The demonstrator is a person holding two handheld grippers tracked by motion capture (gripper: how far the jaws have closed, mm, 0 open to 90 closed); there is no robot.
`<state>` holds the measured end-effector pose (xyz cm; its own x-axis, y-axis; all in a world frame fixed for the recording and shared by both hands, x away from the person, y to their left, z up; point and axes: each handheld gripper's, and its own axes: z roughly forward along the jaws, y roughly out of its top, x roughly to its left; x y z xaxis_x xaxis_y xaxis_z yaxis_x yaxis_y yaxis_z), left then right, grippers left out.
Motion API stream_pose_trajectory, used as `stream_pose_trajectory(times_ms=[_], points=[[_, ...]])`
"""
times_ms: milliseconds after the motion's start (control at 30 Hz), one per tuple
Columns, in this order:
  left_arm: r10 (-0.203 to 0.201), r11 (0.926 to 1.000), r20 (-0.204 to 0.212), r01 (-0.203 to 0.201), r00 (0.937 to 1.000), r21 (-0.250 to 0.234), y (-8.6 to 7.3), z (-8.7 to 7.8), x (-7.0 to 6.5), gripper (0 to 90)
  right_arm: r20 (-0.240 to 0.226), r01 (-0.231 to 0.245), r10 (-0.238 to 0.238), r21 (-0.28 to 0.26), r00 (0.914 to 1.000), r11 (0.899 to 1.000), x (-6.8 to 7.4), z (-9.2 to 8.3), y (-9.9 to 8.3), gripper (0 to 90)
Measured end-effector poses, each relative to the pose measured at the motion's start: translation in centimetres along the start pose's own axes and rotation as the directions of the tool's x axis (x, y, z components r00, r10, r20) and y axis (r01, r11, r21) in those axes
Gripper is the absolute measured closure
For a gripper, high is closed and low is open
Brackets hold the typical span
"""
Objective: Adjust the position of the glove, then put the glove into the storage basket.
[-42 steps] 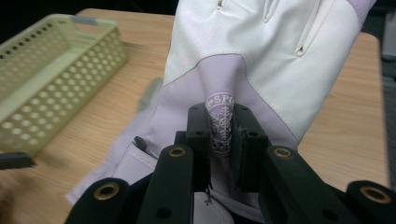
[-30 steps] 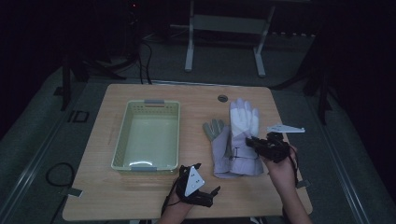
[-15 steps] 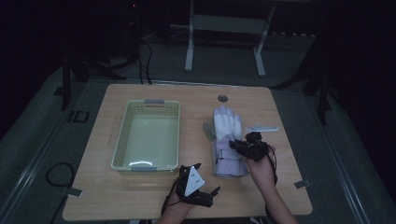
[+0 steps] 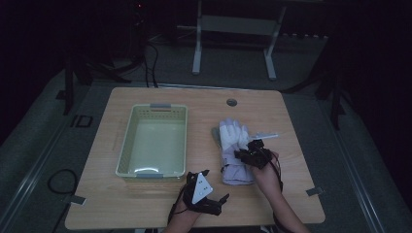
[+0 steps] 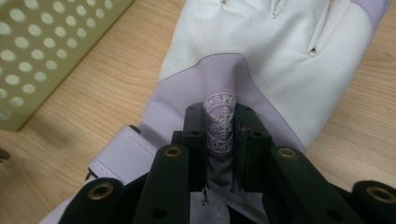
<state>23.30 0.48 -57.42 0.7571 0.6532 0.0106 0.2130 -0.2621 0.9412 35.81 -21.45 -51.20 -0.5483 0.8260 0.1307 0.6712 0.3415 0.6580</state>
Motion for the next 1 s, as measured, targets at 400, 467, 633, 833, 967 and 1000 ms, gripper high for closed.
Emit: stream_pose_trajectory(times_ms=[400,467,633,833,967,1000], points=[[-0.002,1.0,-0.01,0.002,0.9999,0.0,0.0,0.0,0.0,0.1,-0.034,0.065,-0.067,-0.052,0.9972,0.996,-0.7,-1.9,-0.1,38.0],[-0.005,1.0,-0.011,0.005,0.9999,0.001,0.0,0.0,0.0,0.2,-0.062,0.089,-0.093,-0.055,0.9938,0.994,-1.0,-2.3,-0.2,26.2],[-0.037,0.999,-0.006,0.037,0.9993,-0.027,-0.1,-0.1,0.2,0.1,-0.128,0.182,-0.192,-0.088,0.9729,0.979,-1.9,-2.8,-1.2,15.5],[0.026,0.9997,-0.025,-0.026,0.9994,-0.004,0.5,-0.2,-0.8,0.1,-0.097,0.246,-0.263,-0.154,0.9599,0.957,-2.5,-3.6,-1.6,15.2],[-0.05,0.9988,0.006,0.05,0.9987,0.003,2.0,-0.7,-0.8,0.2,-0.063,0.275,-0.291,-0.194,0.9546,0.942,-3.3,-4.6,-1.3,15.2],[-0.066,0.9978,0.016,0.066,0.9977,0.011,2.4,-0.7,-0.7,0.2,-0.057,0.272,-0.288,-0.2,0.9558,0.941,-3.5,-5.0,-1.2,15.5]])
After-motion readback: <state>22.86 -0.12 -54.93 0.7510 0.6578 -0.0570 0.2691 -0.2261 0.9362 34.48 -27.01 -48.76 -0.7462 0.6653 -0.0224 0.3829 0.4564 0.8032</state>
